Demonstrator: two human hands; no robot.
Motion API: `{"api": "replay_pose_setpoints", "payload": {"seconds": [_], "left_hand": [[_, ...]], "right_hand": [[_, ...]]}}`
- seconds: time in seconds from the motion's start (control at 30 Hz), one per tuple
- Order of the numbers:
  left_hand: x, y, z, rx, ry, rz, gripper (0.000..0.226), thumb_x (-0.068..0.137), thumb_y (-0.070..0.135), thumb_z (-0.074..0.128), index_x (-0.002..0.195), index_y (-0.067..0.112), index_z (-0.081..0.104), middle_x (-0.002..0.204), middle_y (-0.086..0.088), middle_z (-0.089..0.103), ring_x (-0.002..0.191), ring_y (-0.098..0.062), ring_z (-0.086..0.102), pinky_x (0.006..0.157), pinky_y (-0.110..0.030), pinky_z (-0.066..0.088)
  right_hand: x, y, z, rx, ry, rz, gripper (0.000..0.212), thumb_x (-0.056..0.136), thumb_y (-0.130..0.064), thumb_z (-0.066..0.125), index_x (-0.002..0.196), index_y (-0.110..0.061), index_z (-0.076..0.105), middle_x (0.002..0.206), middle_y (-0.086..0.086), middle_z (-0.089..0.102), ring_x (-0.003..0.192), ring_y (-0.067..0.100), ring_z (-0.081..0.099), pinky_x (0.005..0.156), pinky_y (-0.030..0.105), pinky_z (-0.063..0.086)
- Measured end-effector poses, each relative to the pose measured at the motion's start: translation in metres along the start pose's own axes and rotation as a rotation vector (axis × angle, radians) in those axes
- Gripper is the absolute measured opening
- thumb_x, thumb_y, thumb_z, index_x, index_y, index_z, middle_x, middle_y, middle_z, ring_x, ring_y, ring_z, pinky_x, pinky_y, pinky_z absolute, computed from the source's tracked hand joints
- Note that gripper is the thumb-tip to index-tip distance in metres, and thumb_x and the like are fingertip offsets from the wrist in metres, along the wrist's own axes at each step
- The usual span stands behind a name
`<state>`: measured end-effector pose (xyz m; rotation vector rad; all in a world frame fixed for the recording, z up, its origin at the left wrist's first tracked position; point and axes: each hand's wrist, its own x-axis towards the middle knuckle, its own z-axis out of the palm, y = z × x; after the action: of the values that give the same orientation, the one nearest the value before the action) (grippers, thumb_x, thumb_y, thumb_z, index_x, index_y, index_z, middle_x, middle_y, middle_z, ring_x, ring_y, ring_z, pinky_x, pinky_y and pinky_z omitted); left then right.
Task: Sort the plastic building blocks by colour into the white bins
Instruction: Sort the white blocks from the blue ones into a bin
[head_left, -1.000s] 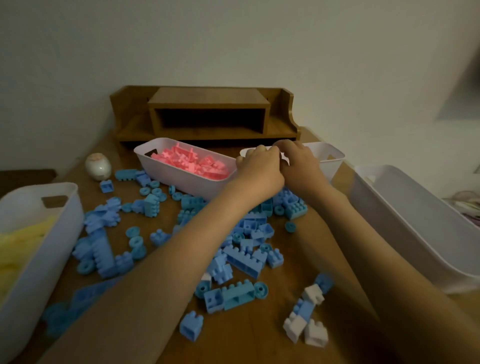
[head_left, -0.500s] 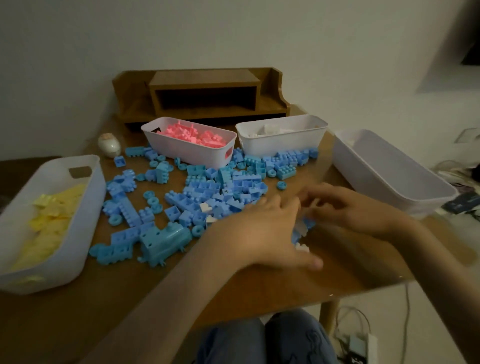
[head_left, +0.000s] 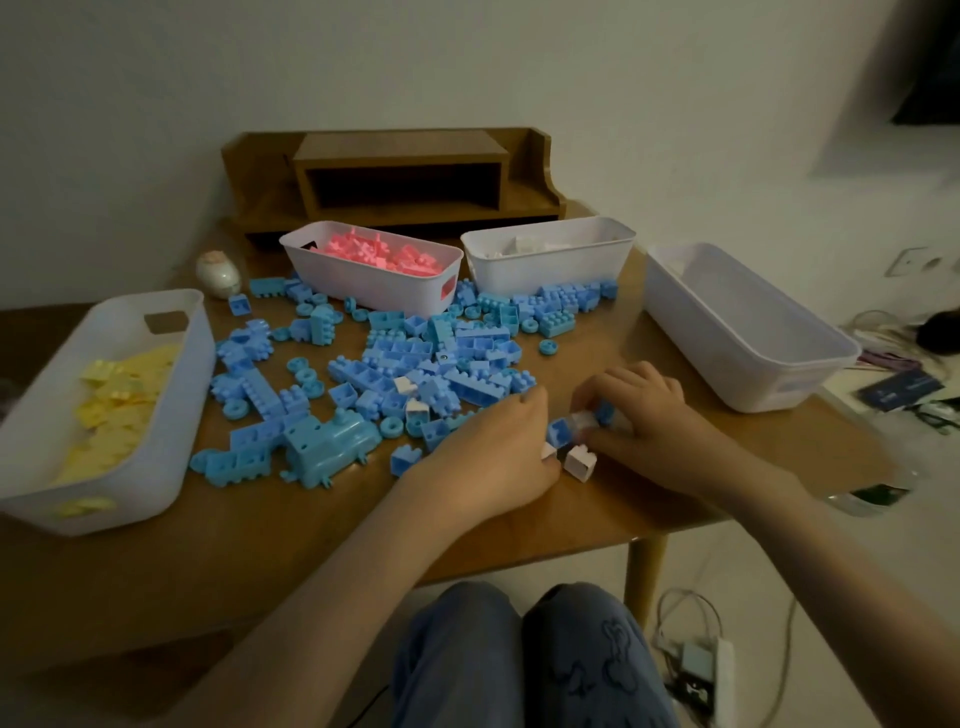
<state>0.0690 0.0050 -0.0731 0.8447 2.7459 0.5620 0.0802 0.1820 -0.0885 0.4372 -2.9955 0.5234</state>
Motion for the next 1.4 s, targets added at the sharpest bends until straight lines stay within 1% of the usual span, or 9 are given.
{"api": "replay_pose_setpoints", "payload": {"seconds": [0.13, 0.37, 0.5, 0.6, 0.8, 0.97, 1.13, 1.3, 1.4], "left_hand": [[-0.005, -0.005, 0.000, -0.024, -0.005, 0.018, 0.032, 0.094, 0.029, 0.050, 0.121, 0.015, 0.041, 0.102, -0.001, 0.048, 0.091, -0.016, 0.049, 0.068, -0.028, 0.038], [-0.007, -0.006, 0.003, -0.067, 0.099, 0.006, 0.031, 0.096, 0.027, 0.050, 0.124, 0.018, 0.043, 0.123, -0.001, 0.046, 0.108, -0.017, 0.050, 0.083, -0.027, 0.041], [-0.009, -0.010, -0.001, -0.013, 0.218, -0.002, 0.018, 0.098, 0.023, 0.046, 0.114, 0.017, 0.050, 0.110, 0.002, 0.042, 0.099, -0.014, 0.049, 0.075, -0.025, 0.035], [-0.014, -0.018, -0.008, 0.003, 0.333, -0.024, 0.015, 0.098, 0.024, 0.045, 0.110, 0.018, 0.053, 0.102, 0.004, 0.037, 0.091, -0.014, 0.048, 0.073, -0.025, 0.034], [-0.023, -0.059, -0.047, 0.052, 0.526, -0.198, 0.018, 0.100, 0.025, 0.042, 0.106, 0.015, 0.055, 0.104, -0.004, 0.047, 0.088, -0.021, 0.051, 0.061, -0.026, 0.034], [-0.024, -0.084, -0.069, 0.058, 0.362, -0.214, 0.013, 0.101, 0.017, 0.036, 0.100, 0.010, 0.046, 0.086, -0.006, 0.052, 0.070, -0.019, 0.046, 0.052, -0.028, 0.029], [-0.013, -0.096, -0.065, 0.272, 0.226, -0.251, 0.029, 0.098, 0.016, 0.038, 0.125, 0.018, 0.048, 0.128, -0.009, 0.043, 0.118, -0.025, 0.039, 0.080, -0.028, 0.029], [-0.004, -0.102, -0.059, 0.333, 0.114, -0.310, 0.027, 0.099, 0.030, 0.041, 0.123, 0.024, 0.053, 0.123, -0.011, 0.043, 0.120, -0.031, 0.037, 0.097, -0.040, 0.030], [-0.001, -0.104, -0.055, 0.309, 0.165, -0.316, 0.027, 0.099, 0.034, 0.044, 0.121, 0.024, 0.056, 0.123, -0.010, 0.046, 0.120, -0.030, 0.040, 0.097, -0.040, 0.032]], "right_hand": [[-0.009, -0.002, -0.005, 0.288, 0.126, -0.003, 0.011, 0.090, -0.034, 0.055, 0.097, -0.029, 0.049, 0.097, -0.015, 0.053, 0.089, 0.001, 0.051, 0.076, 0.017, 0.046], [-0.016, -0.016, 0.007, 0.205, 0.003, -0.131, 0.010, 0.092, -0.029, 0.053, 0.096, -0.030, 0.044, 0.091, -0.014, 0.052, 0.078, 0.002, 0.051, 0.068, 0.017, 0.042], [-0.010, -0.025, 0.018, 0.097, 0.012, -0.209, 0.010, 0.096, -0.025, 0.046, 0.104, -0.029, 0.041, 0.104, -0.017, 0.047, 0.085, -0.002, 0.047, 0.073, 0.012, 0.037], [-0.002, -0.035, 0.012, 0.184, 0.035, -0.173, 0.014, 0.096, -0.024, 0.045, 0.106, -0.034, 0.041, 0.102, -0.017, 0.047, 0.087, -0.003, 0.050, 0.075, 0.015, 0.041], [0.041, -0.053, 0.002, 0.285, 0.065, -0.112, 0.023, 0.098, -0.012, 0.039, 0.116, -0.024, 0.049, 0.099, -0.003, 0.049, 0.084, 0.009, 0.052, 0.065, 0.008, 0.045], [0.078, -0.076, 0.010, 0.256, -0.087, -0.165, 0.023, 0.099, -0.019, 0.041, 0.118, -0.027, 0.051, 0.109, 0.002, 0.047, 0.095, 0.018, 0.050, 0.079, 0.025, 0.043], [0.098, -0.094, 0.023, 0.118, -0.173, -0.212, 0.019, 0.095, -0.021, 0.052, 0.113, -0.019, 0.050, 0.103, -0.001, 0.040, 0.088, 0.016, 0.044, 0.072, 0.022, 0.031], [0.101, -0.098, 0.025, 0.049, -0.196, -0.221, 0.015, 0.095, -0.017, 0.051, 0.108, -0.013, 0.057, 0.102, 0.005, 0.039, 0.089, 0.024, 0.044, 0.073, 0.025, 0.031], [0.097, -0.096, 0.025, -0.030, -0.207, -0.252, 0.024, 0.098, -0.018, 0.044, 0.111, -0.015, 0.064, 0.114, 0.010, 0.040, 0.098, 0.028, 0.046, 0.087, 0.035, 0.038]]}}
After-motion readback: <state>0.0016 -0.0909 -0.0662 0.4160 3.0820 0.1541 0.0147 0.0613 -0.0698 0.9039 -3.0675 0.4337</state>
